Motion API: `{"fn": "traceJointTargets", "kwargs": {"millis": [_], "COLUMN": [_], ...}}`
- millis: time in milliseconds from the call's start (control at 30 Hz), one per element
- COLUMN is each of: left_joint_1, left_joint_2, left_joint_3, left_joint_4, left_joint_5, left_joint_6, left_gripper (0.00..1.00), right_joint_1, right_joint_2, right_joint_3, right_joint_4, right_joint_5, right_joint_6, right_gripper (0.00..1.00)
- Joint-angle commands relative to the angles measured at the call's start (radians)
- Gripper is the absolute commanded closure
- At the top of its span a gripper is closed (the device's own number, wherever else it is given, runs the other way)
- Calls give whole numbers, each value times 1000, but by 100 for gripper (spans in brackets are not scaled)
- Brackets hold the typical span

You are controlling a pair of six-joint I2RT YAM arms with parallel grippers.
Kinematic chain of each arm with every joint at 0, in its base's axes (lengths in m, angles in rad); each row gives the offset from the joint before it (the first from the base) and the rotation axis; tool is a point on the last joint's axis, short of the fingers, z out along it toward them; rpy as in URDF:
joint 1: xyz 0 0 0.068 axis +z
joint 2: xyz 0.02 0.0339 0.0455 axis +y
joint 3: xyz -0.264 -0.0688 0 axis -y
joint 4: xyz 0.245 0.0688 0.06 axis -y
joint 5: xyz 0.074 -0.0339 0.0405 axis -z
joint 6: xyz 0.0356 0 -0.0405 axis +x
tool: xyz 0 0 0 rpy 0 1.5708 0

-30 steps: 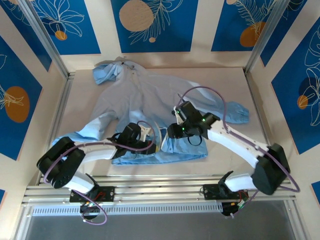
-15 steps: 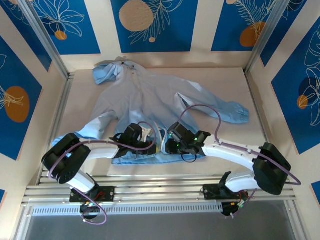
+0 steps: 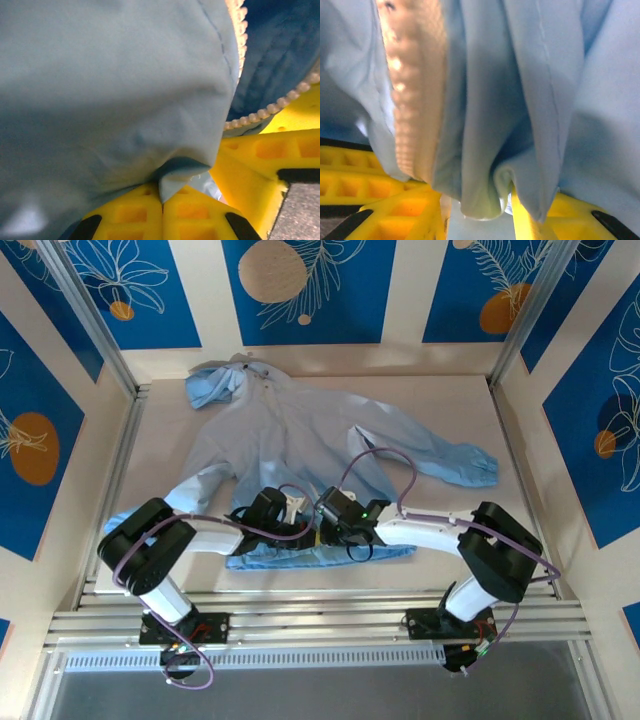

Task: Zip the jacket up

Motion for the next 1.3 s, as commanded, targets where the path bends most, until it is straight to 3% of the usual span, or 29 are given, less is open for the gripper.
{"fn": "traceJointTargets", "kwargs": {"millis": [0,133,233,333,433,667,933,1067,1267], "left_joint_1": [9,14,23,42,79,177,208,209,204], "left_joint_2": [34,44,34,13,-41,-270,-544,-627,-673], "left_joint_3": [6,-1,-10,-21,-42,-33,63,60,-22], "left_joint_4": [57,67,73,69,66,-90,-283,-233,-19], "left_joint_5": [41,47,50,58,77,127,151,167,184], "left_joint_6": [-22,-26,-28,-27,-31,40,194,217,167], "left_gripper": [100,100,100,100,100,100,100,100,100], "right_joint_1": [-7,-18,-12,-3,-7,-75,-201,-247,-256], "right_joint_2": [34,95,121,72,-28,-273,-433,-440,-419], "right_joint_3": [22,24,24,14,-7,-78,-22,12,34], "right_joint_4": [28,70,80,81,81,108,-13,-51,11], "right_joint_5": [45,-2,-18,-2,4,-155,-552,-644,-702], "right_joint_6": [9,3,-5,-46,-121,-357,-799,-906,-988], "right_gripper": [62,66,84,95,100,100,100,100,100]}}
